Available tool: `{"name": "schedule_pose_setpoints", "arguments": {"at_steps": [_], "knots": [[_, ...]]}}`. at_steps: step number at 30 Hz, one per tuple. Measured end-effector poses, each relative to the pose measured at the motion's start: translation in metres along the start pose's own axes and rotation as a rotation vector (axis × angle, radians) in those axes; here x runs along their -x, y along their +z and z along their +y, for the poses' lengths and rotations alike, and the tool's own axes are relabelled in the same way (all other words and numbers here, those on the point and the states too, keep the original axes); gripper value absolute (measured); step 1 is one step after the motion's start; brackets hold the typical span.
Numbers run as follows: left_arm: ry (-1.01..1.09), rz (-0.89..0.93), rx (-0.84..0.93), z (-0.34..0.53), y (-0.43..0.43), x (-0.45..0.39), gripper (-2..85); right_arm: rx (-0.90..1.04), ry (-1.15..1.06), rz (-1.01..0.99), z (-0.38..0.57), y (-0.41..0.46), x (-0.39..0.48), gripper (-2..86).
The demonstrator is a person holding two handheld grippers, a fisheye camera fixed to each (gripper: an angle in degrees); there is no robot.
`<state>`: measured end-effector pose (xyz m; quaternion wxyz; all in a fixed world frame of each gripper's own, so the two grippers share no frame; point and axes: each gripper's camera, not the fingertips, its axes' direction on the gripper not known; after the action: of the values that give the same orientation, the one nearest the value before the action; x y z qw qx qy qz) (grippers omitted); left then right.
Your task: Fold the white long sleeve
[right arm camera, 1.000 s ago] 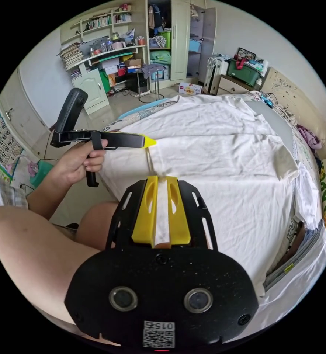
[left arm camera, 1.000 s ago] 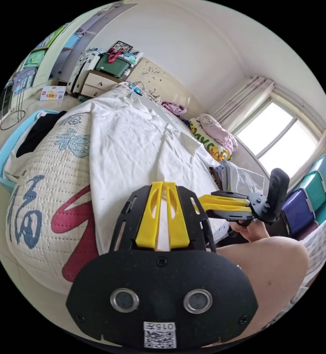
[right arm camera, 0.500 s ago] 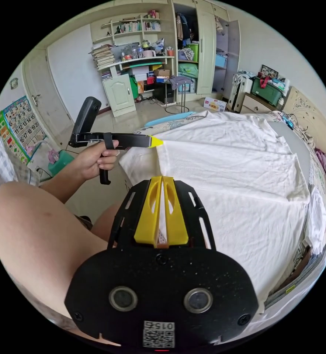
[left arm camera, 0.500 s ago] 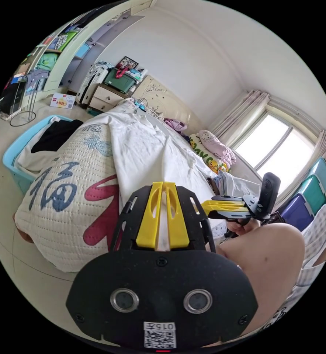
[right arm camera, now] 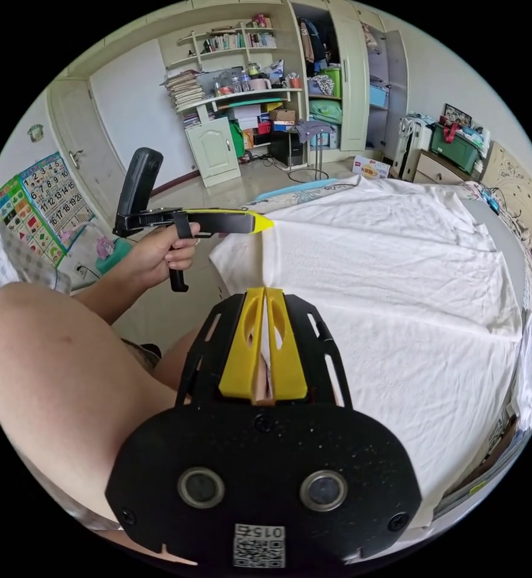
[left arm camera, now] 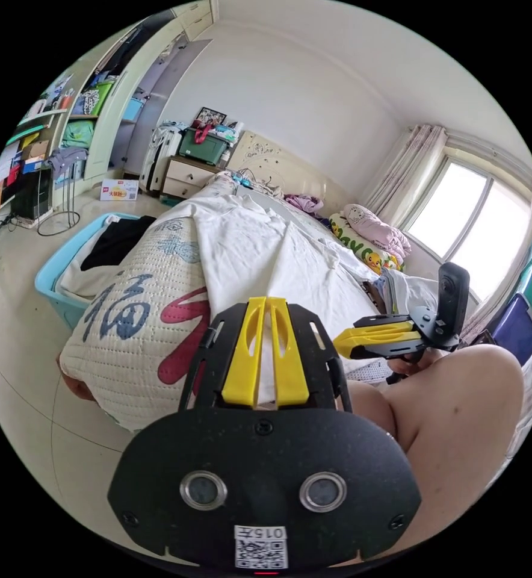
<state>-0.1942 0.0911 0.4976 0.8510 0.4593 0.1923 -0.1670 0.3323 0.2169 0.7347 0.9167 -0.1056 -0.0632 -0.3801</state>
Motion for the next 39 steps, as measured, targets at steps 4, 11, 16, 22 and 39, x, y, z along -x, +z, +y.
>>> {"name": "schedule_pose_setpoints", "arguments": {"at_steps": [4, 11, 16, 22, 39], "knots": [[-0.021, -0.031, 0.041, 0.005, 0.011, -0.003, -0.3, -0.008, 0.04, -0.029, 0.008, -0.002, -0.009, -0.9], [0.04, -0.085, -0.002, 0.015, 0.013, -0.017, -0.2, 0.029, -0.073, 0.092, 0.011, -0.001, 0.008, -0.6], [0.062, -0.085, -0.027, 0.022, 0.012, -0.018, -0.1, 0.057, -0.058, 0.096, 0.007, -0.002, 0.007, -0.4], [0.042, -0.057, -0.037, 0.024, 0.009, -0.014, -0.3, 0.152, -0.041, 0.109, -0.001, 0.003, 0.006, -0.5], [0.044, -0.049, -0.076, 0.036, 0.004, -0.019, -0.4, 0.219, -0.026, 0.16, -0.032, 0.004, 0.001, -0.6]]}}
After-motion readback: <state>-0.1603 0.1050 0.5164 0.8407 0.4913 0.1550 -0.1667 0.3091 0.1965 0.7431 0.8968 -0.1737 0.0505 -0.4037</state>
